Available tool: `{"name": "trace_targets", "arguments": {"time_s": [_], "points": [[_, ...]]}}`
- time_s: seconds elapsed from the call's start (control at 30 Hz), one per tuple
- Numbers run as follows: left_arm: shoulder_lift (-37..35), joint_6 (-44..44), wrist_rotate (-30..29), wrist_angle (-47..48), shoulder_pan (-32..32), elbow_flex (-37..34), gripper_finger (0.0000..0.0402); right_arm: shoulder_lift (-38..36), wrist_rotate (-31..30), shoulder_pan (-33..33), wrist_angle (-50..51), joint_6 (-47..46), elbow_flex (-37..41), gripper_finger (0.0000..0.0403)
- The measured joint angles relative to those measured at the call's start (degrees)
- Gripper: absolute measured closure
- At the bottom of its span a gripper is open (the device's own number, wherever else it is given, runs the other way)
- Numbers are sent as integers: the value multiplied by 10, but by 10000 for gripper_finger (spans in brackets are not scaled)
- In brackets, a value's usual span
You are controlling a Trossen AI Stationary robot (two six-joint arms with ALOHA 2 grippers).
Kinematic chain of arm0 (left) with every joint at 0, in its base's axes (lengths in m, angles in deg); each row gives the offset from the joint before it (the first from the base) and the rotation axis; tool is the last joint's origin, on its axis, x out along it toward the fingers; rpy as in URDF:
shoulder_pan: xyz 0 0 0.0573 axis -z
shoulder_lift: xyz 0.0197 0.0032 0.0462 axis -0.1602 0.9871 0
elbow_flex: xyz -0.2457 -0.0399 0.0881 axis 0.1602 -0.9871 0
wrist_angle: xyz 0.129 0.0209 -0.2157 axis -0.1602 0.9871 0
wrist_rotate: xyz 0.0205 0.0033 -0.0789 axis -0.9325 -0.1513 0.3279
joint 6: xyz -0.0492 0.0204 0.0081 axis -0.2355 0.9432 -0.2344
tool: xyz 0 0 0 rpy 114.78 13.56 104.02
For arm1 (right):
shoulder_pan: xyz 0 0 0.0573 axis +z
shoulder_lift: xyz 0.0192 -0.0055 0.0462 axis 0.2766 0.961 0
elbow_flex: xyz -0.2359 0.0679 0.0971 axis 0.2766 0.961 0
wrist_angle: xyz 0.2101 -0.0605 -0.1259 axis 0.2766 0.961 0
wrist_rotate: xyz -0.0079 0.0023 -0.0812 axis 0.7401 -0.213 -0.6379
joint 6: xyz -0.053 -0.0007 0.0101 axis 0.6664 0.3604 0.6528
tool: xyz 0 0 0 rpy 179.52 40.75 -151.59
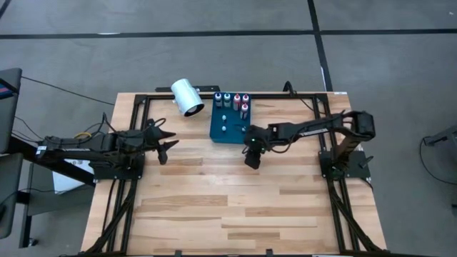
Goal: Pick & Place food coloring
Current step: Put the small green food coloring bottle into the blue bin
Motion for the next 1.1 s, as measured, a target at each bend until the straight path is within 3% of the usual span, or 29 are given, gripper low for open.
{"name": "trace_targets", "arguments": {"time_s": [0.3, 1.1], "points": [[0, -1, 8, 8, 0, 0, 255, 61, 15, -9, 12, 2, -28, 241], [0, -1, 5, 22, 0, 0, 255, 56, 13, -11, 43, -3, -28, 267]]}}
